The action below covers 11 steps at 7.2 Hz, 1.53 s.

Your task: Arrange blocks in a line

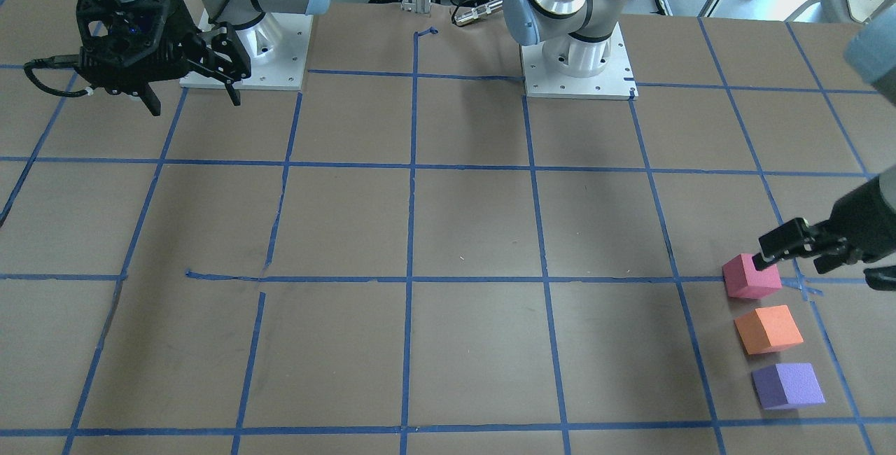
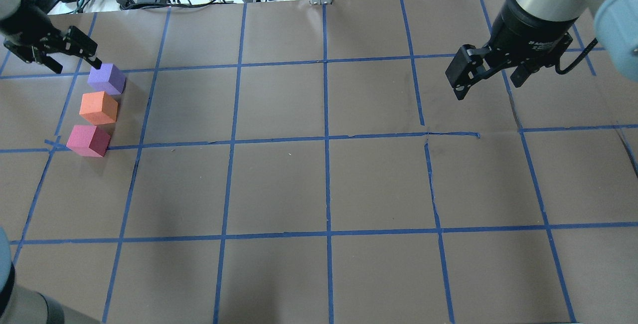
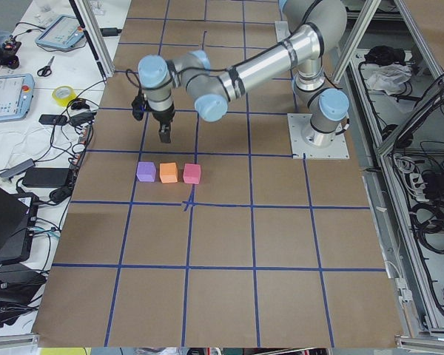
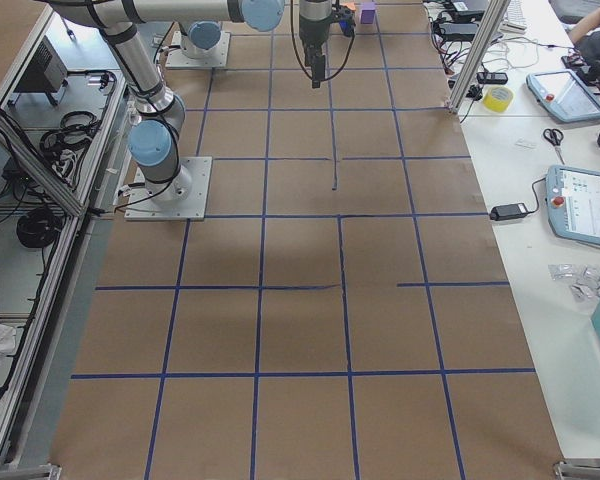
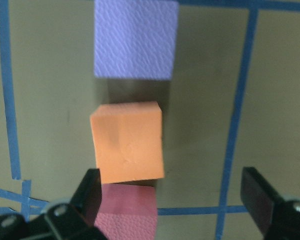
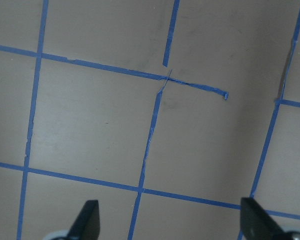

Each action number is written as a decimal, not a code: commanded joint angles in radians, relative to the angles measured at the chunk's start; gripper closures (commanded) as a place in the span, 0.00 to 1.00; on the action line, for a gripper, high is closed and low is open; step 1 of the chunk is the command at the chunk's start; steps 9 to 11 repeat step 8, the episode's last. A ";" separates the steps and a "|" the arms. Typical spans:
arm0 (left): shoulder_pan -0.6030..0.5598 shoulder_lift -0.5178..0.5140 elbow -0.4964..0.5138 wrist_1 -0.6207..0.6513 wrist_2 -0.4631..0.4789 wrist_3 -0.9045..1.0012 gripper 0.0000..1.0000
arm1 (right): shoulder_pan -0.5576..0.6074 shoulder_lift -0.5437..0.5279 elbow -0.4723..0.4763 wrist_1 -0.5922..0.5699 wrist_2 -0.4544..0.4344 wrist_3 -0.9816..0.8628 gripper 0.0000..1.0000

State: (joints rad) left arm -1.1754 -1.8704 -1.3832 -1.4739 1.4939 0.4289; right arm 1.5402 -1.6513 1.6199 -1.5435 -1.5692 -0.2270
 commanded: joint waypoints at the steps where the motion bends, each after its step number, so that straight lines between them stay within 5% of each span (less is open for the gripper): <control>1: -0.232 0.132 0.040 -0.111 0.011 -0.092 0.00 | 0.000 0.002 0.000 -0.001 -0.002 0.000 0.00; 3: -0.346 0.218 0.018 -0.117 0.006 -0.136 0.00 | 0.000 0.004 0.000 -0.001 -0.002 0.000 0.00; 7: -0.360 0.290 -0.102 -0.085 0.003 -0.165 0.00 | -0.002 0.005 0.002 -0.001 -0.003 0.000 0.00; 11: -0.360 0.303 -0.103 -0.083 0.002 -0.170 0.00 | -0.002 0.005 0.002 -0.004 -0.002 0.002 0.00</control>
